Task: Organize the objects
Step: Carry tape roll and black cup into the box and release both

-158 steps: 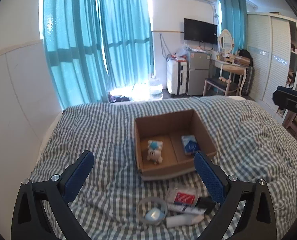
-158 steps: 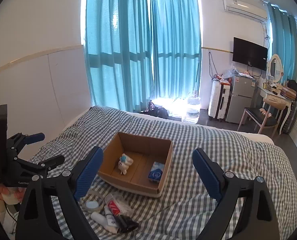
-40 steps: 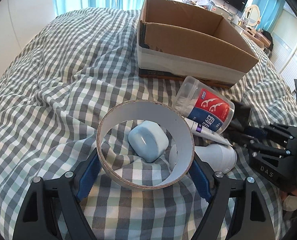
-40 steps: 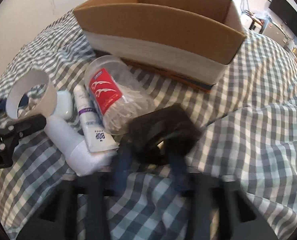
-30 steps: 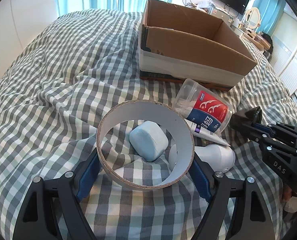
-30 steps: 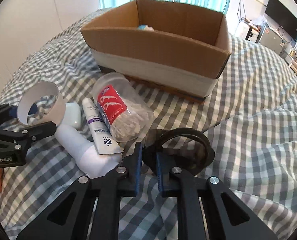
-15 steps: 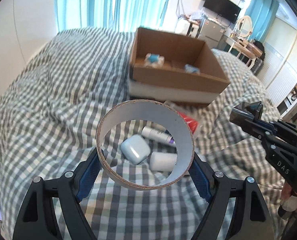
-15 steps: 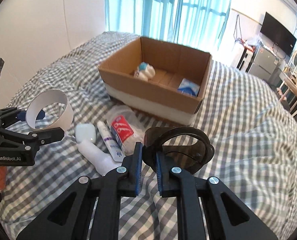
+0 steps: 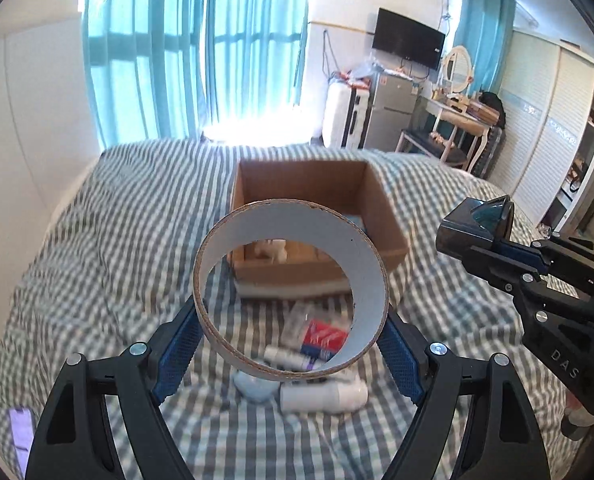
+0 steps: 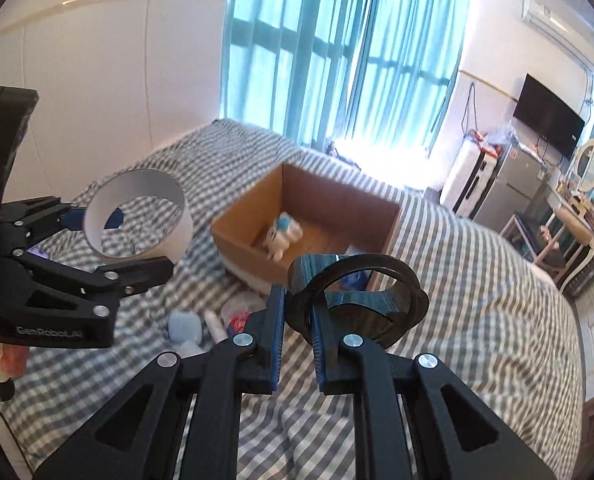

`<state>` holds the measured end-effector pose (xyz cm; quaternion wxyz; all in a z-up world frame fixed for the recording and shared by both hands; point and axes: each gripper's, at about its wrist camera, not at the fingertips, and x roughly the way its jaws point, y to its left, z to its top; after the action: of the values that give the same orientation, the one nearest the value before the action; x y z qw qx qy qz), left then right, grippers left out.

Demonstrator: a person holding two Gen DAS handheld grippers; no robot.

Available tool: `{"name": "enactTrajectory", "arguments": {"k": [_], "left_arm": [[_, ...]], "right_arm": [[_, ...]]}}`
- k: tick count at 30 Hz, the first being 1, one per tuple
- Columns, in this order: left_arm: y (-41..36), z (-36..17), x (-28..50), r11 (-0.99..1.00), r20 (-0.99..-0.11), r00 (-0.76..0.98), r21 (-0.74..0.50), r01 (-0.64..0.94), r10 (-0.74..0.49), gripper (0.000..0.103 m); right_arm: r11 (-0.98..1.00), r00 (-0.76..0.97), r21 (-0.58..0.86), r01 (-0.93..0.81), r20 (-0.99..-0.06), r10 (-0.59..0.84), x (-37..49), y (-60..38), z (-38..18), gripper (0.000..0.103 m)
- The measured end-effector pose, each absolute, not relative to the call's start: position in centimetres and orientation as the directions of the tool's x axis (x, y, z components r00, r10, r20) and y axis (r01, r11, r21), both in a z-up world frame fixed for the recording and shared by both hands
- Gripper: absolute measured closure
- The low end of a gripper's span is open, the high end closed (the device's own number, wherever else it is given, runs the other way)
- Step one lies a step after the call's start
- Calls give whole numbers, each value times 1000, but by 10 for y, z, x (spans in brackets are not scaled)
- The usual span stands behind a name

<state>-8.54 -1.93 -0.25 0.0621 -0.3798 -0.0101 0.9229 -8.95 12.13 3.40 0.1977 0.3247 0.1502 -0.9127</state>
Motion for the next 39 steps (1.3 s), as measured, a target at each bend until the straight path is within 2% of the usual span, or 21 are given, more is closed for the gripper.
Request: {"name": "enactTrajectory", "arguments": {"k": [6, 12, 23, 35, 37, 39], "left_arm": [[-13, 11, -123, -993, -675, -731, -18, -116, 98, 19], [-10, -1, -176, -993, -690, -719, -3, -118, 88, 19], [1, -70, -256, -983, -755, -642, -24, -182, 137, 19], [-7, -107, -282, -977, -769, -610, -90, -191, 190, 18], [-5, -107, -281, -978, -768, -612, -86, -190, 187, 18], [-4, -105, -279, -974, -775, -600, -92, -205, 199, 16]], "right_arm": [[-877, -718, -127, 464, -634, -287, -122, 121, 52, 91], [-879, -696, -94, 468, -653, -300, -178, 121, 47, 91], [-899, -590, 79, 431, -729, -347, -288, 120, -23, 91], [-901, -542, 105, 420, -768, -342, -316, 112, -68, 90], [-902, -534, 97, 421, -777, -333, -312, 108, -67, 88], [-908, -539, 79, 412, -782, -313, -307, 109, -64, 75]]}}
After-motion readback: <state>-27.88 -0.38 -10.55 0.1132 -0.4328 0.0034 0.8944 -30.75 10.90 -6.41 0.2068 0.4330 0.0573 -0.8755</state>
